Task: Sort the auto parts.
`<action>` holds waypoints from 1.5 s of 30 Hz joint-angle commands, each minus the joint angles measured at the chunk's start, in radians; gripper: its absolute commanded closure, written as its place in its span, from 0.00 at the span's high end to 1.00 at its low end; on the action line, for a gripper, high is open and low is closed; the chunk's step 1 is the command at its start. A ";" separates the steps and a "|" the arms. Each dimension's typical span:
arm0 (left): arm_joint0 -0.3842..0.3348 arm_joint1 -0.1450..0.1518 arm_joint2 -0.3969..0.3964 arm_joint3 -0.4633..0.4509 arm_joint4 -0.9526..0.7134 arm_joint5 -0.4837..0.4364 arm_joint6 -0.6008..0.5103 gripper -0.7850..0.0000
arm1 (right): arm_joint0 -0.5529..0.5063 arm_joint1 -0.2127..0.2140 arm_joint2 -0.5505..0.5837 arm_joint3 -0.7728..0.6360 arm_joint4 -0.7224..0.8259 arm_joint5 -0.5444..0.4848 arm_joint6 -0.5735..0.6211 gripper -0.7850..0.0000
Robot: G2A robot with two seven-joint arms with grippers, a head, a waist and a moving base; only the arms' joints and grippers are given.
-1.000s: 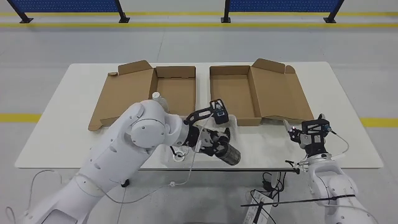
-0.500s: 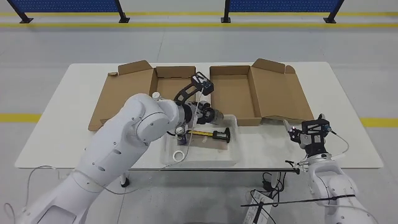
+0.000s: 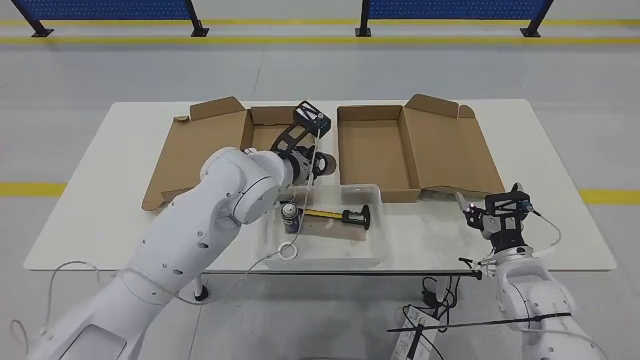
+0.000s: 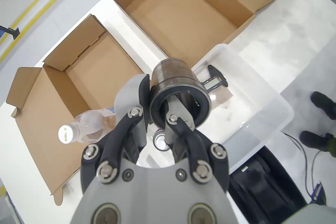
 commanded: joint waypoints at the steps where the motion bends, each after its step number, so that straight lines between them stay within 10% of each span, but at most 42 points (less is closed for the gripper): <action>1: 0.000 0.000 0.000 0.000 0.000 0.000 0.000 0.00 | 0.000 0.000 0.000 0.000 0.000 0.000 0.000 1.00; 19: 0.006 -0.003 -0.011 0.018 0.022 0.021 0.050 0.00 | 0.000 0.000 0.000 0.000 0.000 0.000 0.000 1.00; 45: -0.177 -0.119 0.119 0.480 0.029 0.205 -0.018 0.00 | 0.000 0.000 0.000 0.000 0.000 0.000 0.000 1.00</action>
